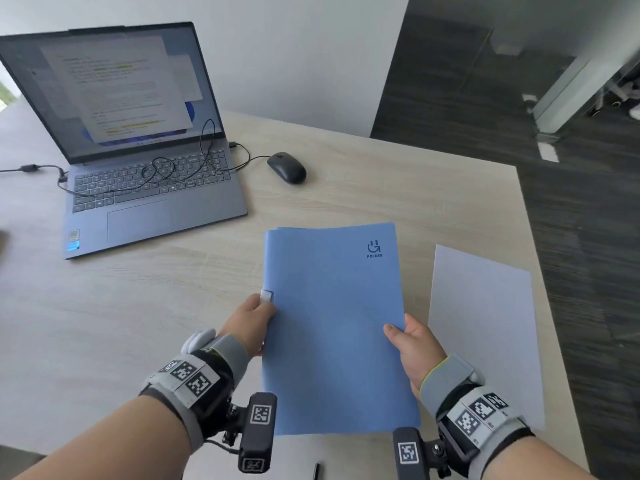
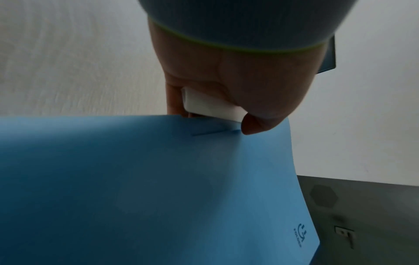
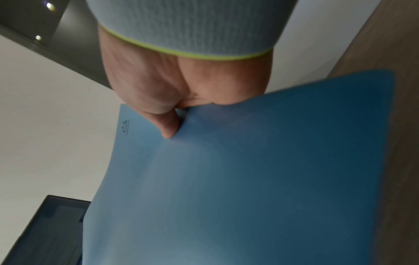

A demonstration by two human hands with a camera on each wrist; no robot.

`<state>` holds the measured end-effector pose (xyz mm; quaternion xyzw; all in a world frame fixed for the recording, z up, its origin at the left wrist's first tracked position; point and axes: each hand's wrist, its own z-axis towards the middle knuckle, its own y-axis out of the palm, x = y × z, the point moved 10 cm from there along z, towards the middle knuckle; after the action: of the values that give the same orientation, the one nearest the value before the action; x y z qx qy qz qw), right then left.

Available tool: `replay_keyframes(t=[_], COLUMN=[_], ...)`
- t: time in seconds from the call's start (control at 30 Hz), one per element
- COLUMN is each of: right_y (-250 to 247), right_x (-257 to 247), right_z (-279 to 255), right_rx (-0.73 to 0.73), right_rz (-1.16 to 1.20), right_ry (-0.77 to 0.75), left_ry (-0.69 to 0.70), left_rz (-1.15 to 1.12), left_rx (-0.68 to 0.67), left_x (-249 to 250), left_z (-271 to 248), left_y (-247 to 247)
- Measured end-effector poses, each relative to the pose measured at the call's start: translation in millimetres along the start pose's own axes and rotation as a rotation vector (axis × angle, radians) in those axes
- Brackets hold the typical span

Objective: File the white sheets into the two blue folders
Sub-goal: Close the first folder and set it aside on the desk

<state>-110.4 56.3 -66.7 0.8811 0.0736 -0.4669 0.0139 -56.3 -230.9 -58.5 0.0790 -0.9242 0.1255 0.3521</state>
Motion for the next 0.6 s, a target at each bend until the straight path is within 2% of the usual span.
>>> replay_keyframes(t=[0.37, 0.5, 0.6], right_y=[-6.5, -12.0, -11.1], right_x=[18.4, 20.1, 23.7], right_z=[6.0, 12.2, 15.8], right_rx=[0.084, 0.124, 0.135], right_rz=[-0.014, -0.105, -0.176], right_ry=[0.030, -0.003, 0.007], left_ry=[0.037, 0.091, 0.075], left_rz=[0.118, 0.378, 0.368], left_rx=[0.003, 0.142, 0.149], left_x=[8.7, 21.9, 13.2], left_z=[18.7, 10.8, 8.8], left_y=[14.5, -2.5, -1.2])
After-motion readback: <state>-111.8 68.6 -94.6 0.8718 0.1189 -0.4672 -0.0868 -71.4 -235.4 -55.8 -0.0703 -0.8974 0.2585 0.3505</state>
